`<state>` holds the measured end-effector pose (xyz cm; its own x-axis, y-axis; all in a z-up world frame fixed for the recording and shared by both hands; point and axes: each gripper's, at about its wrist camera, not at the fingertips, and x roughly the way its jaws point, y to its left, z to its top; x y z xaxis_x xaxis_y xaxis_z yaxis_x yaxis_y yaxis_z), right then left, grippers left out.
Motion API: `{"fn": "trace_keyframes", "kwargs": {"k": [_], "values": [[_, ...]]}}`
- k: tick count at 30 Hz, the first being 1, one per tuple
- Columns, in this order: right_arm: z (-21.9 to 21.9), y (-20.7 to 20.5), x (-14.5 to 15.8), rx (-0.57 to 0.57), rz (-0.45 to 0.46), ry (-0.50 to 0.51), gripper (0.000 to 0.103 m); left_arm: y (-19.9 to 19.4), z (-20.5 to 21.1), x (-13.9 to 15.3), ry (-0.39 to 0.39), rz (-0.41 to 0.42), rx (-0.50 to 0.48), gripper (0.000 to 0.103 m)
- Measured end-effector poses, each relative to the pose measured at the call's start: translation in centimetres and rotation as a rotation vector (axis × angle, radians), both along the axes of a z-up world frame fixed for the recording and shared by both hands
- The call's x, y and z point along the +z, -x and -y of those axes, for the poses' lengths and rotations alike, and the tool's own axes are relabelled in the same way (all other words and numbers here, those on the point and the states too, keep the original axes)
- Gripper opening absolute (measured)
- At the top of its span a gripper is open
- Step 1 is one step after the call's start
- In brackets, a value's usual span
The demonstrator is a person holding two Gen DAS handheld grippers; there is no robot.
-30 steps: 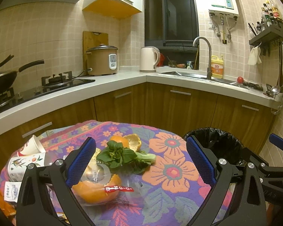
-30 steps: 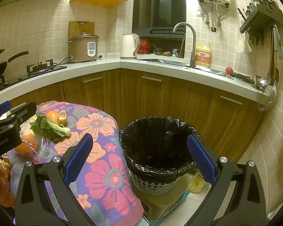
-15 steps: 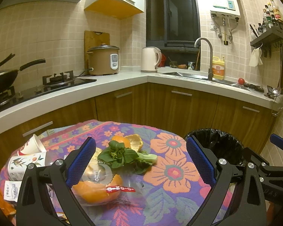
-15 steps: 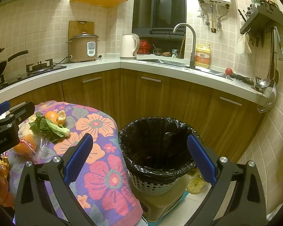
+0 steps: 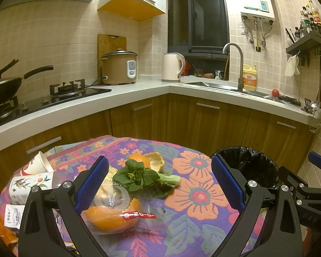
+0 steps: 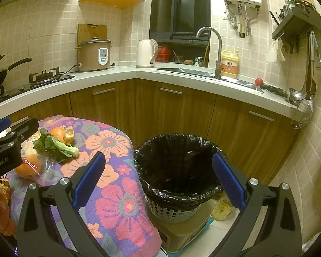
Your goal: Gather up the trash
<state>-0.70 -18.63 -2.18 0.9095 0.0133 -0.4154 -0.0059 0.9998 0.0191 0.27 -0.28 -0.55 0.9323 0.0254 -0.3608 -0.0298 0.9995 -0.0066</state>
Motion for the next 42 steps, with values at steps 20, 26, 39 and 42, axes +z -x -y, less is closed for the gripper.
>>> {"fn": "trace_keyframes", "kwargs": {"k": [20,26,39,42], "values": [[-0.5,0.1,-0.2,-0.004,-0.008,0.017,0.095,-0.1,0.0,0.0,-0.004,0.000,0.001,0.094],[-0.4,0.3,0.3,0.016,-0.017,-0.006,0.095,0.3,-0.4,0.7,-0.016,0.012,0.010,0.094],[-5.8,-0.3,2.8,0.310,-0.037,-0.094,0.091,10.3,-11.9,3.8,0.096,0.004,0.267,0.094],[-8.2,-0.3,2.9,0.392,-0.051,-0.077,0.088,13.3,-16.8,3.3,0.095,-0.014,0.405,0.094]]}}
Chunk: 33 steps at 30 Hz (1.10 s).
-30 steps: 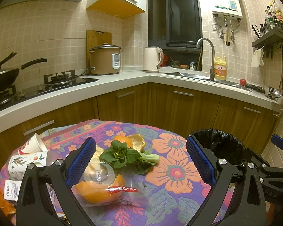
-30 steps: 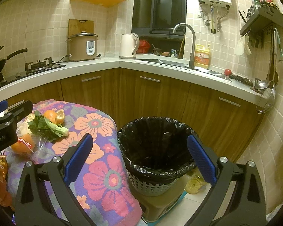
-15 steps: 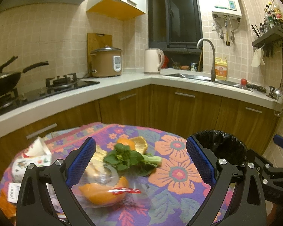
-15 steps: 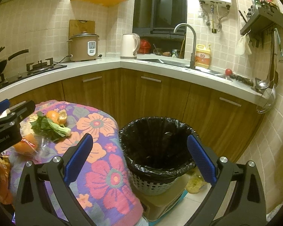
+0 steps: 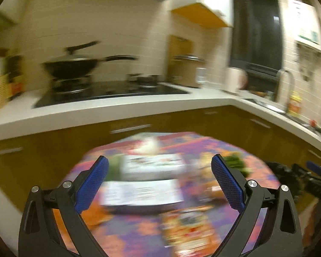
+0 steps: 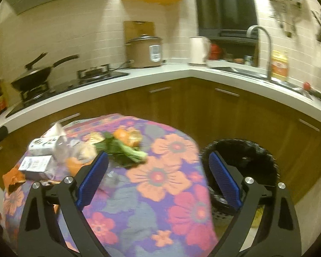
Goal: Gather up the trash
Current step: 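Grasp the orange snack bag with the left gripper while the right gripper grasps the panda snack bag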
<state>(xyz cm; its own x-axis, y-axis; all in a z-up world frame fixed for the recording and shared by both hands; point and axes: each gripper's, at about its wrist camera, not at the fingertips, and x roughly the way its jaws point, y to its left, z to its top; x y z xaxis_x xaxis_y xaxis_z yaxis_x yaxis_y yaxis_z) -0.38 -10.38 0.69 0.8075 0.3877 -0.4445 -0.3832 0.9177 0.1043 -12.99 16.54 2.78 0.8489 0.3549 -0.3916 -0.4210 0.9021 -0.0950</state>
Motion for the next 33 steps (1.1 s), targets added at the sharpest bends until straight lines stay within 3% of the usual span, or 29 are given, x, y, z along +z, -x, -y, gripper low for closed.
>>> {"fn": "trace_keyframes", "kwargs": {"k": [4,10,16,19,26,30,32,33], "values": [[-3.1,0.5,-0.4,0.123,-0.038,0.005,0.084,3.1,-5.0,-1.5,-0.003,-0.057,0.110,0.094],[-9.1,2.4,-1.8,0.339,-0.098,0.029,0.084,5.8,-11.3,-5.3,0.128,-0.131,0.218,0.093],[-14.6,4.1,-3.5,0.564,-0.097,0.138,0.084,4.7,-13.1,-8.7,0.237,-0.185,0.200,0.093],[-16.0,3.8,-4.3,0.604,-0.110,0.190,0.084,3.6,-13.3,-9.8,0.267,-0.250,0.183,0.090],[-17.6,3.0,-5.9,0.630,-0.173,0.239,0.084,2.2,-12.4,-10.4,0.235,-0.338,0.186,0.076],[-18.3,3.0,-6.3,0.631,-0.182,0.273,0.084,1.9,-11.8,-10.4,0.200,-0.350,0.189,0.073],[-18.5,2.8,-6.4,0.631,-0.195,0.280,0.084,2.0,-11.3,-10.3,0.184,-0.352,0.187,0.068],[-18.7,2.6,-6.6,0.634,-0.210,0.286,0.080,2.1,-10.9,-10.2,0.170,-0.349,0.182,0.061]]}}
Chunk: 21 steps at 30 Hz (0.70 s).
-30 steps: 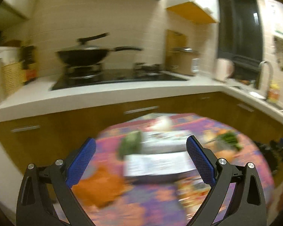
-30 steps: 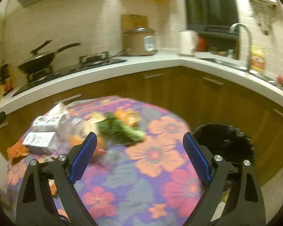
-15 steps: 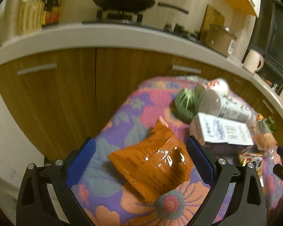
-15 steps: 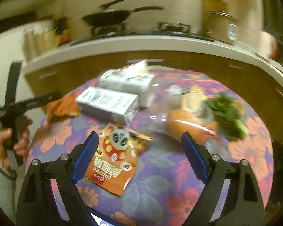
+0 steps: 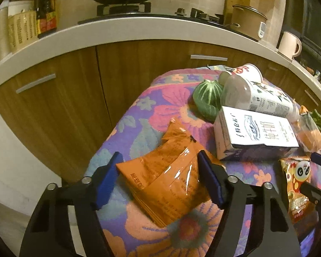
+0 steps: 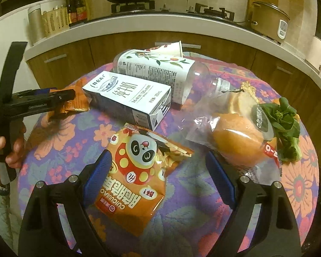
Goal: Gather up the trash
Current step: 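Grasp the orange snack bag with the left gripper while the right gripper grasps the panda snack bag, then carry both snack bags over the black bin and open both grippers to drop them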
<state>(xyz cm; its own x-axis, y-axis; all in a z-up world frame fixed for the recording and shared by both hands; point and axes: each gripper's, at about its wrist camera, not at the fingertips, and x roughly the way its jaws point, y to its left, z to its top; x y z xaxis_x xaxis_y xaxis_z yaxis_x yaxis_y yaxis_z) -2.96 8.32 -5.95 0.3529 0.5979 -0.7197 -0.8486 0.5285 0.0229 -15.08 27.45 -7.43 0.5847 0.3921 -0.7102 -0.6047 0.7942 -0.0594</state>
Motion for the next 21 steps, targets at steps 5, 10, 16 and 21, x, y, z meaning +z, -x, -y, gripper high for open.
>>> {"fn": "trace_keyframes", "kwargs": {"k": [5,10,16,21], "values": [[-1.0,-0.6,-0.9,0.019,-0.060,0.046,0.049,0.1,1.3,0.3,-0.048,-0.006,-0.013,0.048],[-0.6,-0.4,-0.6,0.028,-0.061,0.017,0.032,0.7,2.1,0.8,-0.053,0.032,-0.027,0.031],[1.4,-0.2,0.4,0.012,-0.039,-0.053,0.025,1.9,3.5,2.2,-0.061,0.136,-0.068,0.030],[3.0,-0.2,1.6,-0.006,-0.033,-0.123,0.024,2.2,5.5,4.2,-0.093,0.225,-0.125,0.030]]}}
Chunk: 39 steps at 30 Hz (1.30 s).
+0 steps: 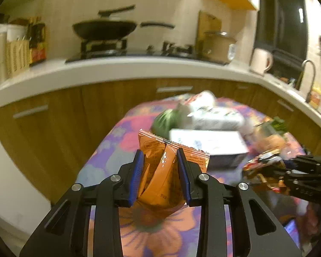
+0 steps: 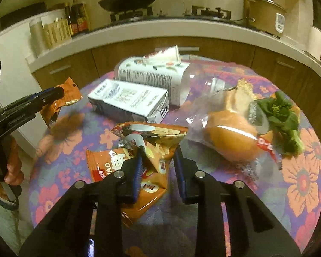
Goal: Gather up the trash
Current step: 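Carry both snack bags over the black bin and open both grippers to drop them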
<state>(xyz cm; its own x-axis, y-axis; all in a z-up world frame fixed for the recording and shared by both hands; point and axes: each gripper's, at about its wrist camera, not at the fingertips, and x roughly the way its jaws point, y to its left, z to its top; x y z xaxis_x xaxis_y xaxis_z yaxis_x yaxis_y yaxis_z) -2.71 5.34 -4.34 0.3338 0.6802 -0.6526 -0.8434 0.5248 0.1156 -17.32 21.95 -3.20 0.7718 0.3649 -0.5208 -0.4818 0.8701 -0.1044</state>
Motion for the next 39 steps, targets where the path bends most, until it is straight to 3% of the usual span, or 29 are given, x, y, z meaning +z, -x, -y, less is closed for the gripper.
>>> {"fn": "trace_keyframes", "kwargs": {"k": [9,13,18,25,32,35,39], "values": [[4.9,-1.4,3.7,-0.096,0.059,-0.113,0.024,-3.3,5.0,3.8,-0.040,0.103,-0.121,0.030],[8.5,-3.0,4.7,-0.185,0.095,-0.140,0.024,-6.1,8.4,5.4,-0.022,0.141,-0.225,0.030],[15.1,-6.0,4.9,-0.344,0.109,-0.154,0.024,-11.6,13.8,6.6,0.002,0.119,-0.375,0.030],[26.1,-10.3,3.2,-0.621,0.082,-0.142,0.024,-20.0,23.1,7.4,-0.044,0.055,-0.561,0.030],[35.4,-14.7,-1.3,-0.884,-0.069,-0.125,0.024,-26.7,32.5,6.5,-0.088,-0.004,-0.715,0.030],[37.7,-16.2,-3.4,-0.939,-0.133,-0.111,0.024,-29.1,35.8,5.1,-0.104,-0.035,-0.751,0.030],[38.0,-17.2,-4.5,-0.965,-0.151,-0.066,0.028,-31.8,38.9,3.1,-0.073,-0.079,-0.785,0.031]]}}
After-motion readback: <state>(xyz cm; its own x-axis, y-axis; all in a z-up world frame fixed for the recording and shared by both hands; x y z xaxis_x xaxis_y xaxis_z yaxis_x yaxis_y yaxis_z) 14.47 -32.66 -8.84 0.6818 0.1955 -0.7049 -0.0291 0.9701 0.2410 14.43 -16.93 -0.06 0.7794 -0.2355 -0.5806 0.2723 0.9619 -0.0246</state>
